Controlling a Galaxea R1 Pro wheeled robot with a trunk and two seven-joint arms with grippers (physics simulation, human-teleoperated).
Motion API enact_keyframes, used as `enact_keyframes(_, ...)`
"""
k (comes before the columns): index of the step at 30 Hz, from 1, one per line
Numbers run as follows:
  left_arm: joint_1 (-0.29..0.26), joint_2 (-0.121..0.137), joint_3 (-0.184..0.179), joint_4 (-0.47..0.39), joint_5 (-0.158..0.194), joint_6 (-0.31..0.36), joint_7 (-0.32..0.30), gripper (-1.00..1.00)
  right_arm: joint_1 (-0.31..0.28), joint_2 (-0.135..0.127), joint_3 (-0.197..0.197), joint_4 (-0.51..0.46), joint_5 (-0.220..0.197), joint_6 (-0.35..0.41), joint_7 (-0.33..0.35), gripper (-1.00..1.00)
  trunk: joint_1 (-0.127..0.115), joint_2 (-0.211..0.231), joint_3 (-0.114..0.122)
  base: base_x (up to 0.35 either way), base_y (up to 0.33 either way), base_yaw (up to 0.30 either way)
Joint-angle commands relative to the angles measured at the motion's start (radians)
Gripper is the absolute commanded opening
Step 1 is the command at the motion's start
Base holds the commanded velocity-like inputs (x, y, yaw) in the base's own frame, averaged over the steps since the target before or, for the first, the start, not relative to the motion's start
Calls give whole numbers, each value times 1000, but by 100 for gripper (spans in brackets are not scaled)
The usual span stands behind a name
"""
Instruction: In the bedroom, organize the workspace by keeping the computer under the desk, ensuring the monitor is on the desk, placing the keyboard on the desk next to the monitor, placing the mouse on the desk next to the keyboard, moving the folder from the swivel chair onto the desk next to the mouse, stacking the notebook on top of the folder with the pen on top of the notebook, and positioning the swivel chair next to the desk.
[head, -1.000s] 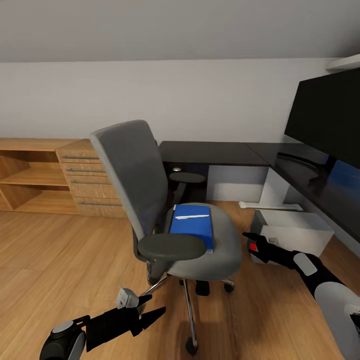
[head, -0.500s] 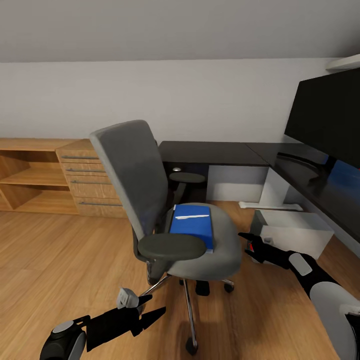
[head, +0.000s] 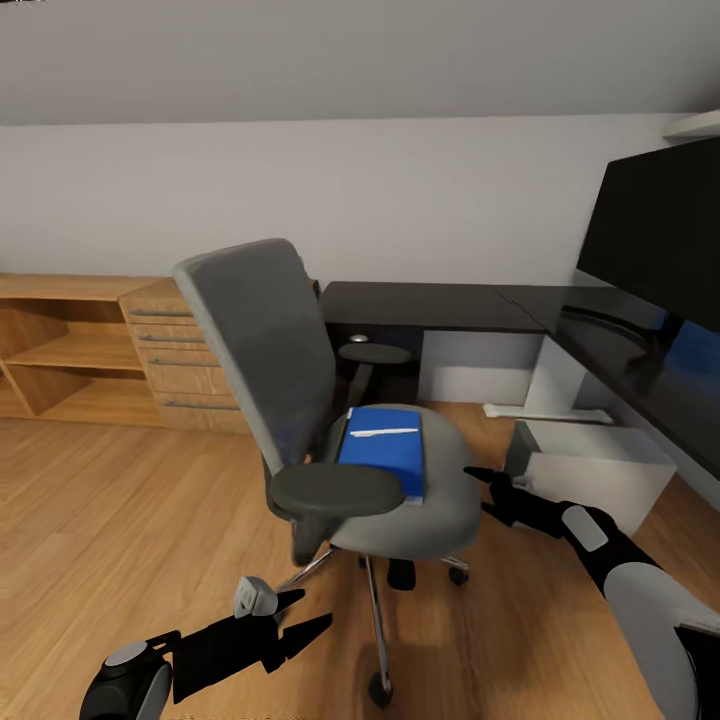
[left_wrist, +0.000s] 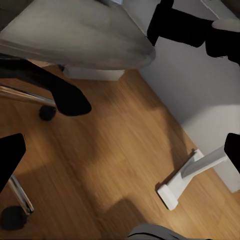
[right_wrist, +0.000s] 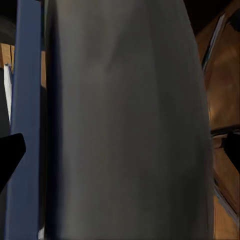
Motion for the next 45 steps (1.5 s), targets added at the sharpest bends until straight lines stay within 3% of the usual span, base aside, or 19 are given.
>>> enact_keyframes(1,-1,0,0,0,6,8,-1,100,0,1,-7,0,-9,11,2,100,0,0,-1,0,0,202)
enact_keyframes(45,-1,-1,-35,3,4,5,1,100,0,-2,-7,-1,-8,12,5,100,0,0,-18,0,0,234)
